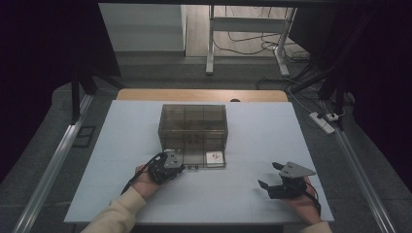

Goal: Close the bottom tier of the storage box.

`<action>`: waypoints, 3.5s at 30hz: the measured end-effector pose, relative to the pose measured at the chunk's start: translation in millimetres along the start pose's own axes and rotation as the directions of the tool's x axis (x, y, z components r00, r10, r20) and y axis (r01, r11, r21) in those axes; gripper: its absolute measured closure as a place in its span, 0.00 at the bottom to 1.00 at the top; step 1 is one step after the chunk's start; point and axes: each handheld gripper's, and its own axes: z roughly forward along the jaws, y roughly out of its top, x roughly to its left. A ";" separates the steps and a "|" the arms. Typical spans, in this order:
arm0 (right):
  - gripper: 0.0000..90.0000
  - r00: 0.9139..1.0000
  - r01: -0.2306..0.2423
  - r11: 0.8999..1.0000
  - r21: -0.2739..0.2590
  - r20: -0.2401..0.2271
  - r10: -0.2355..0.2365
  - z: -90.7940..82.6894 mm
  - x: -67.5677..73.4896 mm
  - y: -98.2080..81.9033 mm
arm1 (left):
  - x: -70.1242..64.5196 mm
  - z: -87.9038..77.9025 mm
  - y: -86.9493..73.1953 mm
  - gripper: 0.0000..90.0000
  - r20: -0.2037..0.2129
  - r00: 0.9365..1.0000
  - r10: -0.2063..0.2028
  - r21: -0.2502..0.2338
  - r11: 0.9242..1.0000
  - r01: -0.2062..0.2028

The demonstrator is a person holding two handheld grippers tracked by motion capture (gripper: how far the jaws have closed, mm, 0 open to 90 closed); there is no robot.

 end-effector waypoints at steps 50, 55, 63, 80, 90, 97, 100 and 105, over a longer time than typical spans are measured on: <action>0.16 1.000 0.003 1.000 -0.003 -0.001 -0.003 0.3 0.4 0.6 | 7.3 16.9 9.0 0.99 -0.039 0.999 -0.010 0.022 1.000 0.011; 0.16 1.000 0.003 1.000 -0.006 -0.001 -0.003 0.5 0.3 0.5 | 8.3 17.2 10.0 0.99 -0.047 0.999 -0.013 0.019 1.000 0.014; 0.16 1.000 0.003 1.000 -0.009 -0.002 -0.003 0.3 0.2 0.7 | 10.2 19.9 11.3 0.98 -0.050 0.999 -0.017 0.019 1.000 0.018; 0.16 1.000 0.001 1.000 -0.015 0.001 -0.001 0.1 0.4 1.4 | 21.7 25.9 15.7 0.99 -0.061 0.998 -0.036 0.010 0.999 0.036; 0.16 1.000 0.002 1.000 -0.013 0.000 -0.002 1.1 0.4 1.6 | 28.2 26.3 16.1 0.99 -0.058 0.997 -0.053 -0.011 0.999 0.052; 0.16 1.000 0.005 1.000 -0.009 0.003 -0.005 1.2 0.8 1.9 | 30.4 27.4 17.5 0.99 -0.064 0.996 -0.056 -0.017 0.998 0.055; 0.16 1.000 0.007 1.000 -0.011 0.002 -0.007 1.9 0.9 2.1 | 32.2 28.6 18.1 0.99 -0.066 0.996 -0.060 -0.021 0.998 0.059; 0.16 1.000 0.008 1.000 -0.005 -0.001 -0.008 2.4 1.1 2.3 | 35.5 30.9 19.7 0.99 -0.074 0.995 -0.065 -0.023 0.998 0.064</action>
